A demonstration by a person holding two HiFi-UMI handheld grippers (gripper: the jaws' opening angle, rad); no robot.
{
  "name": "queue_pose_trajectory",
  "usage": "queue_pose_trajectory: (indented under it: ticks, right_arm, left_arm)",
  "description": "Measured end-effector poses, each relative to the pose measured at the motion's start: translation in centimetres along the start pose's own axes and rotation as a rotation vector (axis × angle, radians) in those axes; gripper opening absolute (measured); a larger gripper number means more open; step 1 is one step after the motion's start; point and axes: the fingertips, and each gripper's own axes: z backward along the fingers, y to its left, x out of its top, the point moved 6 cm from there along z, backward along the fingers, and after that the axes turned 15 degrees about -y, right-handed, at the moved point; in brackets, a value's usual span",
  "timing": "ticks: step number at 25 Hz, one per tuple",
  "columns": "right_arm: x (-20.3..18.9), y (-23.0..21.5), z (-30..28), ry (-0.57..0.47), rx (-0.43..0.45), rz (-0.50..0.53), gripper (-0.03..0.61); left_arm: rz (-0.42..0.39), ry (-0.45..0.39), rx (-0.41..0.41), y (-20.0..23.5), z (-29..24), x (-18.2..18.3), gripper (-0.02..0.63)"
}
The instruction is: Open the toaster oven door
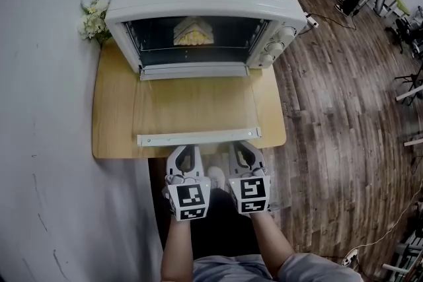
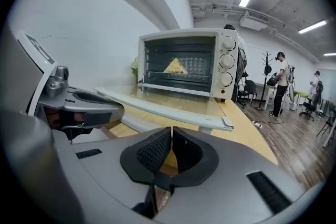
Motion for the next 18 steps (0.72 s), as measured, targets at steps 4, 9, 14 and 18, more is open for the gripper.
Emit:
queue_pose_trajectory:
  ticks: [4, 9, 14, 18]
  right_arm:
    - [0.2, 0.0, 0.3, 0.025, 0.012, -0.051, 0.008]
    - [2.0, 0.0, 1.9, 0.056, 0.021, -0.076, 0.008]
    - [6.2, 0.0, 3.5, 0.045, 0.022, -0.089, 0.008]
    - [10.8, -0.5, 4.6, 0.011, 0.025, -0.096, 0.008]
  left_arm:
    - [0.021, 0.019, 0.011, 0.1, 0.4, -0.1, 0.009]
    - [0.036, 0.084, 0.039, 0.3, 2.1, 0.8, 0.009]
    - [0.037, 0.077, 0.042, 0.0, 3.8, 5.2, 0.009]
    - [0.030, 0.046, 0.040, -0.5, 4.5, 10.3, 0.009]
